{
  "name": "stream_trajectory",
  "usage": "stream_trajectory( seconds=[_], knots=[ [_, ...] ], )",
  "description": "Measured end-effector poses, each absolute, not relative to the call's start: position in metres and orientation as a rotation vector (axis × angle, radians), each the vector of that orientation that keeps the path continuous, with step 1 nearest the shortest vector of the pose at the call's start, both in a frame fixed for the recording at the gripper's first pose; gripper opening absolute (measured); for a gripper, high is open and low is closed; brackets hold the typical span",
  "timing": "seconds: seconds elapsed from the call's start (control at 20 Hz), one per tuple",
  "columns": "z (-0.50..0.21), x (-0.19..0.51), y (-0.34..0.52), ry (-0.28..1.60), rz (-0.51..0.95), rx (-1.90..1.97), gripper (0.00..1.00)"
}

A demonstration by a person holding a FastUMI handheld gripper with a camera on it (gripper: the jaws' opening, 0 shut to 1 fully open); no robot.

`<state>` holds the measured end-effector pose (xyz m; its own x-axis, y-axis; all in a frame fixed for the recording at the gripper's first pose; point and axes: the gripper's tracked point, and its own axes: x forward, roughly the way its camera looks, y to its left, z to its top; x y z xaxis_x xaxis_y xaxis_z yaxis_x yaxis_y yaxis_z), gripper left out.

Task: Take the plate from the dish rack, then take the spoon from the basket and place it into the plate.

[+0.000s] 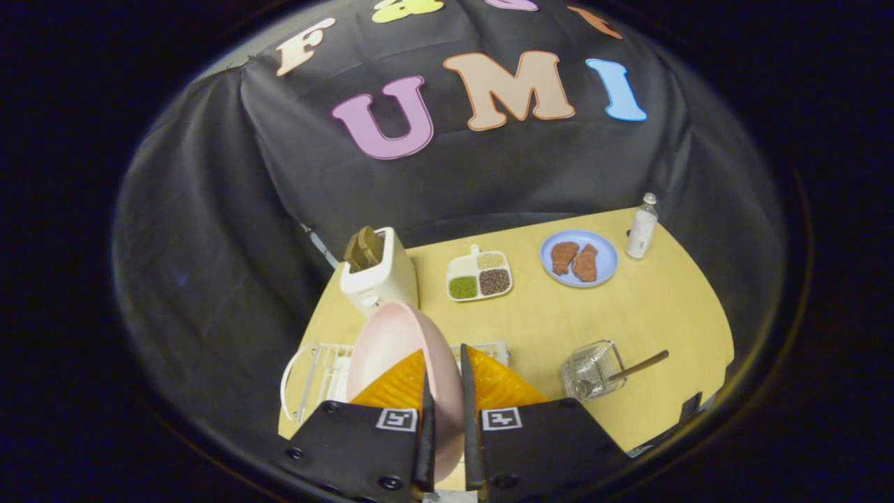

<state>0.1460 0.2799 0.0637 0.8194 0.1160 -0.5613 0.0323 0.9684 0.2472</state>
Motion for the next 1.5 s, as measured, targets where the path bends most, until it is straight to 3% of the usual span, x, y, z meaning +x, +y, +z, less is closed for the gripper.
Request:
stream_trajectory(
  seconds=[0.55, 1.05, 1.5],
  knots=[
    [0.1, 0.064, 0.135, 0.473, 0.054, 0.314, 0.19],
    [-0.041, 0.002, 0.041, 0.596, 0.084, 0.384, 0.2],
    [-0.151, 0.012, 0.026, 0.696, 0.074, 0.493, 0.2]
  ],
)
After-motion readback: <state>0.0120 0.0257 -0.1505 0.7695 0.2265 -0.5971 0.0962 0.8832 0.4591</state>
